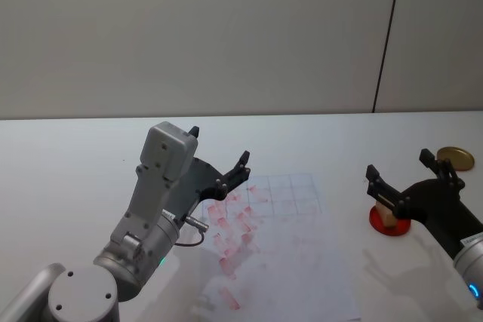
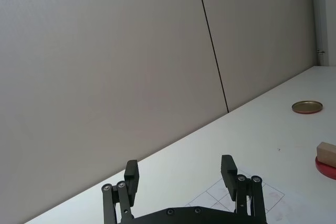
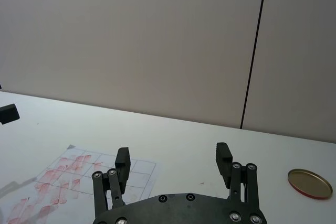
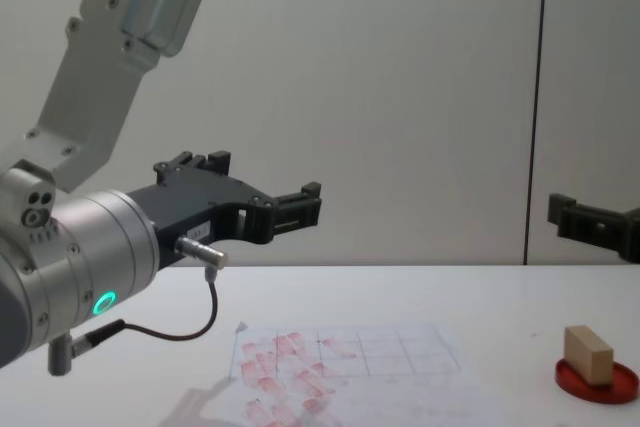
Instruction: Use the one hand to pick up the stamp and affix it onto the A4 paper.
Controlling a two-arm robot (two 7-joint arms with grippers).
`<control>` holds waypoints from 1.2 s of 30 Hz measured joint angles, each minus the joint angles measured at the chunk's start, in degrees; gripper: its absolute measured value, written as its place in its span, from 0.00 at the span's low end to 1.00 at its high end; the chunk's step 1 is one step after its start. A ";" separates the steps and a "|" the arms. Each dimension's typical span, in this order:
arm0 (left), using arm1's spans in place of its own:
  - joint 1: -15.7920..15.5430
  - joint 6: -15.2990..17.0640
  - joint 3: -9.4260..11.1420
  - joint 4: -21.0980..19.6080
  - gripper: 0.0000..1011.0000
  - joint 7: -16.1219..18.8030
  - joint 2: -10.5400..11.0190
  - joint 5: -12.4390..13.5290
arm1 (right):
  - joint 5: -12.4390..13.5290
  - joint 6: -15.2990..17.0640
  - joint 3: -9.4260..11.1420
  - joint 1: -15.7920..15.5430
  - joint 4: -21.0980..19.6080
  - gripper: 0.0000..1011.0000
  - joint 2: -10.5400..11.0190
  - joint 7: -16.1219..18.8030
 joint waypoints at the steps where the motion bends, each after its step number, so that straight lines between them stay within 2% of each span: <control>1: 0.00 0.00 0.00 0.00 0.98 0.00 0.00 0.00 | 0.00 0.00 0.00 0.00 0.00 0.99 0.00 0.00; 29: 0.00 0.00 0.00 0.00 0.98 0.00 0.00 0.00 | 0.00 0.10 0.03 0.10 0.13 0.99 -0.08 -0.03; 36: 0.00 0.00 0.00 0.00 0.98 0.00 0.00 0.00 | -0.08 1.60 0.15 0.91 0.98 0.99 -0.87 -1.98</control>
